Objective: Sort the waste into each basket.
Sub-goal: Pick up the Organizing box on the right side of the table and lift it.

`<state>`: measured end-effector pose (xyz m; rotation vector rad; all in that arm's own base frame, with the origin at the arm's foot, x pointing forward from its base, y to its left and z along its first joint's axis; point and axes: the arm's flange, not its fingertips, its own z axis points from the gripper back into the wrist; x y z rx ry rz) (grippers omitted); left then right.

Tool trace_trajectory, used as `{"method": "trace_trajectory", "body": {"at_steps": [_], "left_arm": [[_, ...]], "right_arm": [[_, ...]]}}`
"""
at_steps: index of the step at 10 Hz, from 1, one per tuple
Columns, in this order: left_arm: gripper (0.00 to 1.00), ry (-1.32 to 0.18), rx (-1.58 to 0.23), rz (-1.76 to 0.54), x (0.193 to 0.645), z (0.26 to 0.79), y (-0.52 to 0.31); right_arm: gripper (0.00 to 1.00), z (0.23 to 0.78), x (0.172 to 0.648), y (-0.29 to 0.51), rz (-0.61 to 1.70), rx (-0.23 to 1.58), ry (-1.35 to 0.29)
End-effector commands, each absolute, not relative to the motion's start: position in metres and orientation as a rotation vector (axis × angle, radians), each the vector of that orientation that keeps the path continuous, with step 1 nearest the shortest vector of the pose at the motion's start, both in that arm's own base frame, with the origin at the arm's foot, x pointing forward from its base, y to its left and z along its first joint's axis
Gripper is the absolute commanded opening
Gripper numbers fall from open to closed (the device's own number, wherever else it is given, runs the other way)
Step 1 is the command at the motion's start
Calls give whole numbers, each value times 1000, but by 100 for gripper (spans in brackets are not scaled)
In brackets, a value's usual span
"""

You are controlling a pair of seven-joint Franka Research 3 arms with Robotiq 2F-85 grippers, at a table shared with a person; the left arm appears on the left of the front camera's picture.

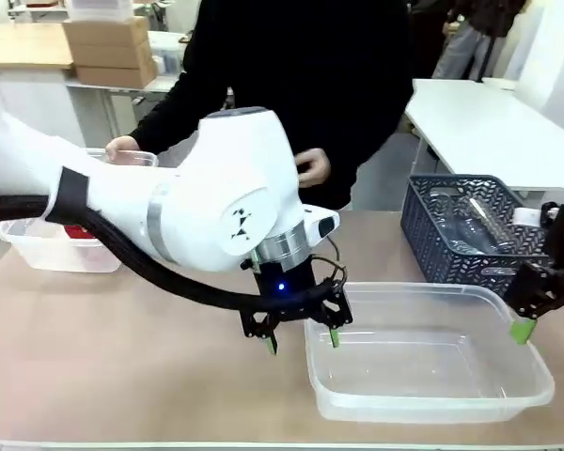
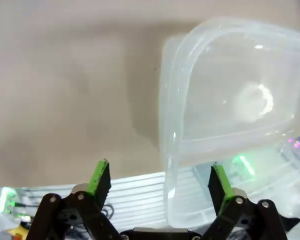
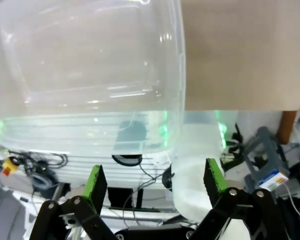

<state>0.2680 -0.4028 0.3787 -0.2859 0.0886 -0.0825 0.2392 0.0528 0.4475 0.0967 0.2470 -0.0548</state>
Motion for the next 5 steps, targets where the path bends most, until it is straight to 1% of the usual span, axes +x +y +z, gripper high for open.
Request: {"method": "trace_trajectory", "body": {"at_steps": [1, 2, 3, 4, 5], "left_arm": [[100, 6, -300, -52, 277, 422, -384], [100, 6, -300, -52, 277, 422, -384], [100, 6, -300, -52, 277, 422, -384], [100, 36, -313, -62, 279, 408, -392], [100, 20, -298, -69, 282, 400, -394]], "right_arm": [[100, 464, 225, 53, -43, 91, 204], [100, 464, 225, 53, -43, 91, 204], [100, 452, 236, 53, -52, 95, 233], [100, 418, 262, 46, -27, 131, 288], [100, 379, 275, 31, -32, 183, 371]]}}
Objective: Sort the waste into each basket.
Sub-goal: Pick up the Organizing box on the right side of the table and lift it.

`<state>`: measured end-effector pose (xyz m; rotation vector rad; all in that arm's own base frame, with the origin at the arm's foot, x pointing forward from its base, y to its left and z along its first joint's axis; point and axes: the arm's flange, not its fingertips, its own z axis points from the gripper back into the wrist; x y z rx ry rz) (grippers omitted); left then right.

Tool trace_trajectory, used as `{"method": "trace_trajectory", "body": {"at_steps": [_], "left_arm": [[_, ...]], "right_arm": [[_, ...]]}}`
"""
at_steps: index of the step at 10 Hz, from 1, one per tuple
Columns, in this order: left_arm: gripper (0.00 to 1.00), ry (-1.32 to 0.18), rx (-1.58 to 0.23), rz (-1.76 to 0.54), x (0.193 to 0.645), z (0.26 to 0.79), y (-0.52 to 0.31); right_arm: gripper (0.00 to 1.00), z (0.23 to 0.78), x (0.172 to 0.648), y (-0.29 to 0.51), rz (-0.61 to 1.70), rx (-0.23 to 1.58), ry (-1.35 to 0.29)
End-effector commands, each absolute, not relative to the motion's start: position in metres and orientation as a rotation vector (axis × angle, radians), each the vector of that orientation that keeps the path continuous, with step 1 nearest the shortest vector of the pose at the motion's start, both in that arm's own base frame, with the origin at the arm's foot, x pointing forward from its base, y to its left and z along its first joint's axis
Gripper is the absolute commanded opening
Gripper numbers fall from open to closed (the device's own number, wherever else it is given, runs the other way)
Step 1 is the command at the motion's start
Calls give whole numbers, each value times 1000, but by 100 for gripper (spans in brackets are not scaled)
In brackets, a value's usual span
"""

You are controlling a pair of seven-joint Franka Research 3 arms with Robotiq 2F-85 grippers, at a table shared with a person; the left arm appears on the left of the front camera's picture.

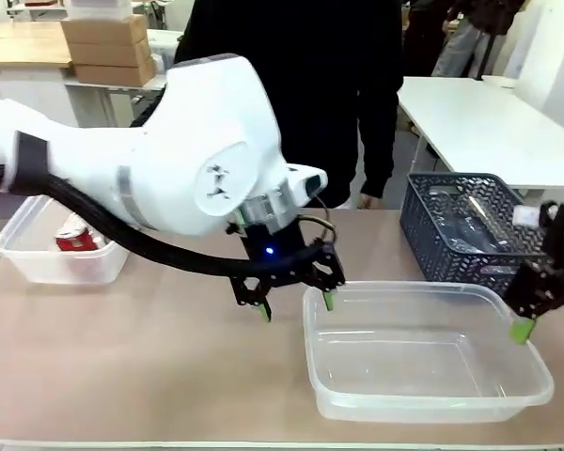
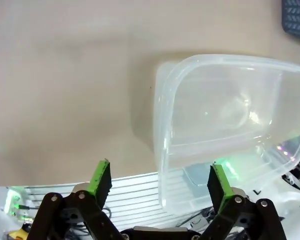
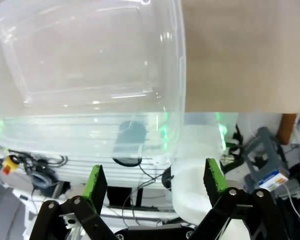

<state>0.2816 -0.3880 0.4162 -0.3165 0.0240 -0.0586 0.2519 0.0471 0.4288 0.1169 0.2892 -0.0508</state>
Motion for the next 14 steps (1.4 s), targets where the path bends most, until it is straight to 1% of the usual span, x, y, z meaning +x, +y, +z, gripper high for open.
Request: {"method": "trace_trajectory", "body": {"at_steps": [1, 3, 4, 7, 8, 9, 10, 11, 12, 13, 14], "left_arm": [[100, 22, -274, -63, 287, 395, -398], [100, 38, -264, -67, 294, 389, -404], [100, 45, -258, -67, 296, 385, -405], [100, 51, -218, -68, 300, 373, -410], [41, 69, -180, -61, 301, 369, -411], [40, 75, -171, -63, 300, 366, -413], [0, 78, -164, -63, 300, 363, -414], [35, 84, -150, -71, 298, 361, -415], [0, 84, -145, -71, 297, 360, -415], [0, 79, -150, -73, 296, 360, -415], [0, 76, -154, -71, 295, 361, -414]], "right_arm": [[100, 356, 277, 23, -50, 200, 400], [100, 324, 278, 16, -89, 201, 407], [100, 316, 275, 13, -111, 184, 386], [100, 324, 265, 13, -120, 182, 295], [100, 330, 261, 15, -118, 179, 280], [44, 334, 258, 17, -98, 171, 243], [43, 333, 257, 18, -81, 160, 228], [0, 332, 256, 20, -76, 138, 209], [0, 332, 255, 23, -61, 124, 203], [0, 332, 256, 24, -58, 112, 208], [15, 332, 255, 25, -53, 102, 212]]}}
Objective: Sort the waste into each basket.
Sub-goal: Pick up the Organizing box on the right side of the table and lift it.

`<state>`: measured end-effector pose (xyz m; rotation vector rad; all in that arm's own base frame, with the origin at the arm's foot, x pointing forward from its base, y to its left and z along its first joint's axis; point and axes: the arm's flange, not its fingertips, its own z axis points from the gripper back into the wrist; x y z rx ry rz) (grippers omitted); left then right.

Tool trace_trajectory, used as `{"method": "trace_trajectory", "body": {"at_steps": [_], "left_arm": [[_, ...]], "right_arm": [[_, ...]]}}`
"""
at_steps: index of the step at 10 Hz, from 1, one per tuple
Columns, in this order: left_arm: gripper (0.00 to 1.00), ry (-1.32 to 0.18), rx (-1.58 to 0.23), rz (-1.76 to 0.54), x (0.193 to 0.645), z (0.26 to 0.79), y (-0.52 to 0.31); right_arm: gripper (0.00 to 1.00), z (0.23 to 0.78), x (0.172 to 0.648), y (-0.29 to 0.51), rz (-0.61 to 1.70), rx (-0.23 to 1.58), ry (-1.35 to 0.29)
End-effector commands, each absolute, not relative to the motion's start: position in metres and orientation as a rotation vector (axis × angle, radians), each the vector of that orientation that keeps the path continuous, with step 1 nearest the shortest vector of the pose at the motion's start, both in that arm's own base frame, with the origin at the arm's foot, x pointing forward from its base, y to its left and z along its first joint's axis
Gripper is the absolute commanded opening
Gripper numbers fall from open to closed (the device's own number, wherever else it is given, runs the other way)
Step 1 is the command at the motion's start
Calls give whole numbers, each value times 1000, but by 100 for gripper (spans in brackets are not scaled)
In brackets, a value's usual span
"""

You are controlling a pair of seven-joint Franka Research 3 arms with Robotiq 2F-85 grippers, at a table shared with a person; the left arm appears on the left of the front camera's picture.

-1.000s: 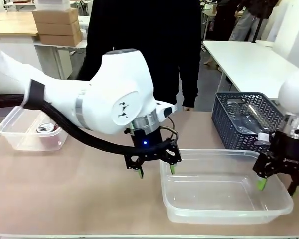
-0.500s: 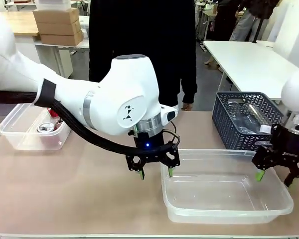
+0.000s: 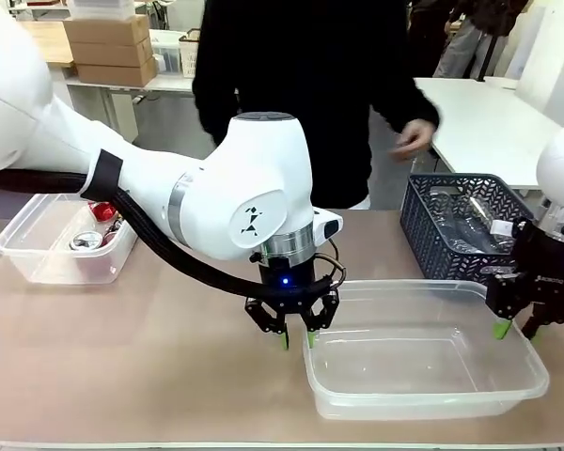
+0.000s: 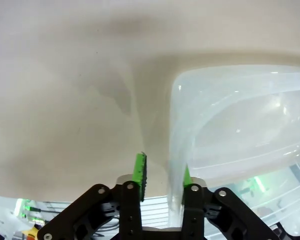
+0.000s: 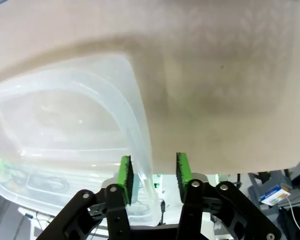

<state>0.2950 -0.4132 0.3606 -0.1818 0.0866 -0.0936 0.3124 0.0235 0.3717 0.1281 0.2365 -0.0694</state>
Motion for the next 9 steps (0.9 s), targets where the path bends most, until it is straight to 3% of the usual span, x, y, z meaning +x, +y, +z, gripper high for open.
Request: {"method": "trace_trajectory", "body": {"at_steps": [1, 2, 6, 9], "left_arm": [[0, 75, -159, -73, 295, 362, -414], [0, 87, -166, -90, 294, 363, -414], [0, 67, -174, -80, 291, 372, -405], [0, 56, -168, -65, 284, 415, -358]], "right_arm": [[6, 331, 255, 25, -55, 90, 214], [0, 329, 255, 26, -55, 81, 222], [0, 338, 253, 36, -30, 51, 217], [0, 397, 271, 74, -24, 72, 316]]}}
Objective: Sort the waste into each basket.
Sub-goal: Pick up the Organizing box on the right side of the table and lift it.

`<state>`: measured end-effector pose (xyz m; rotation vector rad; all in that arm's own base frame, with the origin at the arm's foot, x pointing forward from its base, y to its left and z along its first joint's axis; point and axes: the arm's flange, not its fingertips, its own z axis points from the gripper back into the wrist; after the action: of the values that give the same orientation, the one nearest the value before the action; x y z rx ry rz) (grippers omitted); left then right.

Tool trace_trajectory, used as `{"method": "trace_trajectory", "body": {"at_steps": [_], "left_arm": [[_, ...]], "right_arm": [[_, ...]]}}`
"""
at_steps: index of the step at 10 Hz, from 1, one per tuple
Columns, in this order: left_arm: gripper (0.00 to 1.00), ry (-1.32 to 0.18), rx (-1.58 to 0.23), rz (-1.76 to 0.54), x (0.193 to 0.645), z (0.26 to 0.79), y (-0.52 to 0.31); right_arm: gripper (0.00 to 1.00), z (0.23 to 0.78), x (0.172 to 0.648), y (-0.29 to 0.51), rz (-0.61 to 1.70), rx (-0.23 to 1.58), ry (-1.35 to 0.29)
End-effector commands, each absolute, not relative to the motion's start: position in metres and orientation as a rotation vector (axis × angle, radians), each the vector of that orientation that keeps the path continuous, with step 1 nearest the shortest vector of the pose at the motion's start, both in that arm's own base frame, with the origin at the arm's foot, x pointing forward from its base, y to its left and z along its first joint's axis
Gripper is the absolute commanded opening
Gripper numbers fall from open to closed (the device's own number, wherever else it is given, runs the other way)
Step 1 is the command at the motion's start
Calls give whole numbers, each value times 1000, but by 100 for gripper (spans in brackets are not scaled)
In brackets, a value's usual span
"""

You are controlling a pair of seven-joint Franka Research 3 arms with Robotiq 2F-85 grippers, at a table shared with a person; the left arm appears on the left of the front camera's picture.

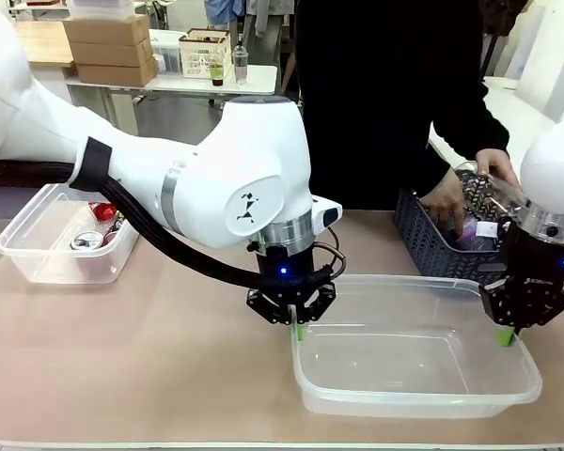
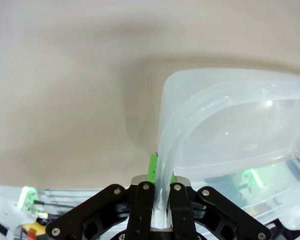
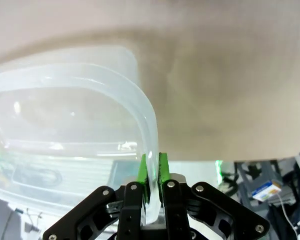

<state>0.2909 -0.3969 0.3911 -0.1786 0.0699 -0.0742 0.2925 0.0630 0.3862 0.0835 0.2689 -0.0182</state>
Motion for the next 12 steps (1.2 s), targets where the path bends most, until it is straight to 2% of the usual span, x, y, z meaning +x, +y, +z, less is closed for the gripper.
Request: {"method": "trace_trajectory", "body": {"at_steps": [1, 3, 5, 7, 9, 10, 12], "left_arm": [[0, 54, -174, -43, 283, 438, -328], [0, 47, -142, 112, 299, 478, -271], [0, 27, -166, 181, 326, 488, -240], [0, -29, -187, 178, 348, 492, -219], [0, -57, -218, 231, 394, 482, -197], [0, 1, -229, 162, 346, 493, -230], [0, 1, -229, 162, 346, 493, -230]], "right_arm": [[0, 420, 284, 91, -1, 86, 344], [0, 458, 322, 125, -8, 142, 361], [0, 480, 354, 146, -39, 221, 344], [0, 481, 385, 160, -105, 268, 351], [0, 470, 397, 173, -110, 232, 363], [0, 467, 401, 171, -141, 266, 345], [0, 475, 398, 186, -62, 300, 332]]}}
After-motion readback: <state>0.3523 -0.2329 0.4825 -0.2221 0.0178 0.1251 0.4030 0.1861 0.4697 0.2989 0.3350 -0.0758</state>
